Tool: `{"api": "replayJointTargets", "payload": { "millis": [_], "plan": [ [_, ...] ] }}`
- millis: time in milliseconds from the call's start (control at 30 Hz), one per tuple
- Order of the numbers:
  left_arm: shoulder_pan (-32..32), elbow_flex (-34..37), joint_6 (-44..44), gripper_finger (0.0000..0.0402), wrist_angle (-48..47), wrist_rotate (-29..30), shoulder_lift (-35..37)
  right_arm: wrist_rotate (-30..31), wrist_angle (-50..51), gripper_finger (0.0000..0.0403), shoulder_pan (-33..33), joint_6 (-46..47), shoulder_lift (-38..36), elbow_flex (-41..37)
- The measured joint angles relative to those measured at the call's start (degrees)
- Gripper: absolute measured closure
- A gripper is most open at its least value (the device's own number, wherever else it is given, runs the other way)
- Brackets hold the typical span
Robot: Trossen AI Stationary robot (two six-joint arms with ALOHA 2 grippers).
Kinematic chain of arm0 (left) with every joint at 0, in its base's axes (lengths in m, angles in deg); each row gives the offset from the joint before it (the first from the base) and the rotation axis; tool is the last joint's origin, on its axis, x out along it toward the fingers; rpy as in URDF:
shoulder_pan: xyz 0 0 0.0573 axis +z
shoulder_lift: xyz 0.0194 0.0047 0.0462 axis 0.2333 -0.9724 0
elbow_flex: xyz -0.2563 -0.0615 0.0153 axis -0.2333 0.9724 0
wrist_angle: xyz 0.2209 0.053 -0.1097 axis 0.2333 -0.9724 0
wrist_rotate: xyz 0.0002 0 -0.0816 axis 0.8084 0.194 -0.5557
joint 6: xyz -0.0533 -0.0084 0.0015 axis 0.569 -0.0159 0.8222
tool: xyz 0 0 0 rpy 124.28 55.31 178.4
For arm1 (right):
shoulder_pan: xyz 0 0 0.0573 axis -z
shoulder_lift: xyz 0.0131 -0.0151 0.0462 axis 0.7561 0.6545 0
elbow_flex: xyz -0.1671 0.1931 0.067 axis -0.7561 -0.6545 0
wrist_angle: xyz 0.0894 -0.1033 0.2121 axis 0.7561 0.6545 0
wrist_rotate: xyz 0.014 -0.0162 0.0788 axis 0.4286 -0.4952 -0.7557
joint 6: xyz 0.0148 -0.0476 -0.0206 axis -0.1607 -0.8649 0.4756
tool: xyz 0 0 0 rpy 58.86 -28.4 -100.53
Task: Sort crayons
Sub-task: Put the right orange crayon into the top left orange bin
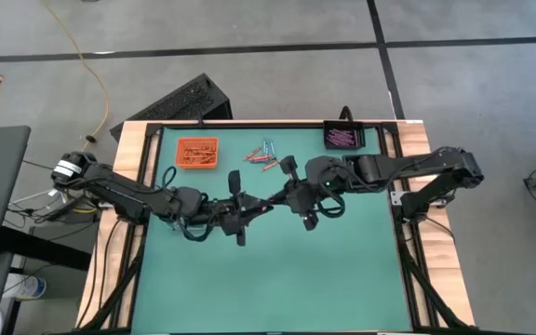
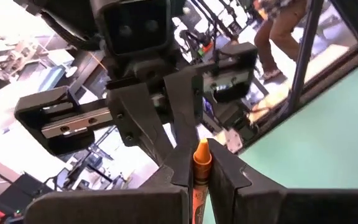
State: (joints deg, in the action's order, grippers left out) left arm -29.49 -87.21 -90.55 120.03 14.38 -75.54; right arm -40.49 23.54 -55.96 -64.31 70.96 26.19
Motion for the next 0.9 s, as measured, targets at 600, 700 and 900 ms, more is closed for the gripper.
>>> {"api": "replayJointTargets", "payload": {
  "millis": [600, 700, 900],
  "plan": [
    [10.79, 0.04, 4.03, 0.0395, -36.02, 18.7, 3.36, 10.9, 14.88, 0.0202, 6.52, 15.66, -0.07, -2.36],
    [16.53, 0.04, 6.47, 0.0395, -43.86, 18.71, 4.07, 10.73, 15.9, 0.0204, 6.95, 17.74, -0.13, -3.15],
    [30.39, 0.04, 8.15, 0.0395, -54.92, 13.78, 4.04, 10.52, 14.66, 0.0217, 7.02, 18.75, -0.11, -8.47]
  ]
}}
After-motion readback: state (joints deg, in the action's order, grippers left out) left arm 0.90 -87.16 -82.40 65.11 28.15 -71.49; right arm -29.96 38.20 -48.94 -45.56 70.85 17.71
